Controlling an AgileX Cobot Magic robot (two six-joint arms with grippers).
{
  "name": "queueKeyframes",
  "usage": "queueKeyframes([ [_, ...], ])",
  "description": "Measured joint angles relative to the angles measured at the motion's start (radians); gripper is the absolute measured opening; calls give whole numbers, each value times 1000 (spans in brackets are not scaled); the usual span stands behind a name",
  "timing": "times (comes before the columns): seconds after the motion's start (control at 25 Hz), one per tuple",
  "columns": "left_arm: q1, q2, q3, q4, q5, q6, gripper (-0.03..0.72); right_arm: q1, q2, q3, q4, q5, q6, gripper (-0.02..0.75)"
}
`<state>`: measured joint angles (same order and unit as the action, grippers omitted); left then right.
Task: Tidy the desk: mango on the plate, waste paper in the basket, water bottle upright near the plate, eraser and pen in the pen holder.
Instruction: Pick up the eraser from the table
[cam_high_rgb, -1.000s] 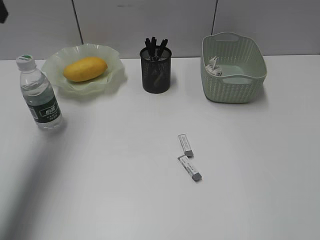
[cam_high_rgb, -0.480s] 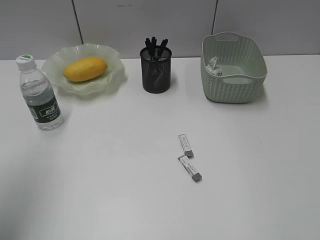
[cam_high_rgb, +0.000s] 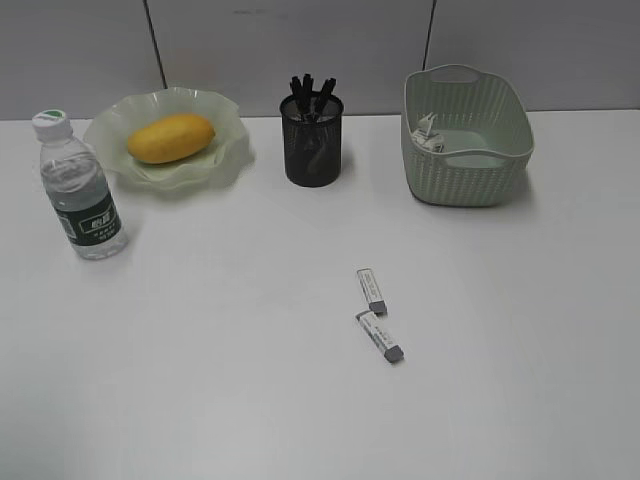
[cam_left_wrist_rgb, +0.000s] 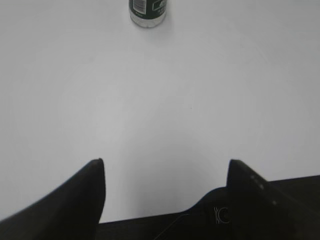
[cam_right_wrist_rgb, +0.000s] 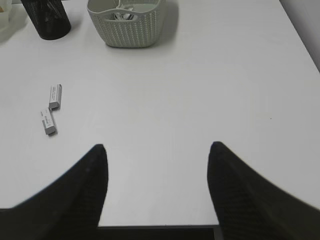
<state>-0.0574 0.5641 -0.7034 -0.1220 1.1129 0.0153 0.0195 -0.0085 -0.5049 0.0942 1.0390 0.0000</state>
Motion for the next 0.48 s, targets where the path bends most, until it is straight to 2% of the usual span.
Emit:
queueKeyframes([
  [0.28, 0, -169, 144, -2, -28, 0, 572, 0, 0, 0, 0, 1, 0, 498],
  [0.48, 0, -265, 176, -10, -43, 0, 572, 0, 0, 0, 0, 1, 0, 498],
])
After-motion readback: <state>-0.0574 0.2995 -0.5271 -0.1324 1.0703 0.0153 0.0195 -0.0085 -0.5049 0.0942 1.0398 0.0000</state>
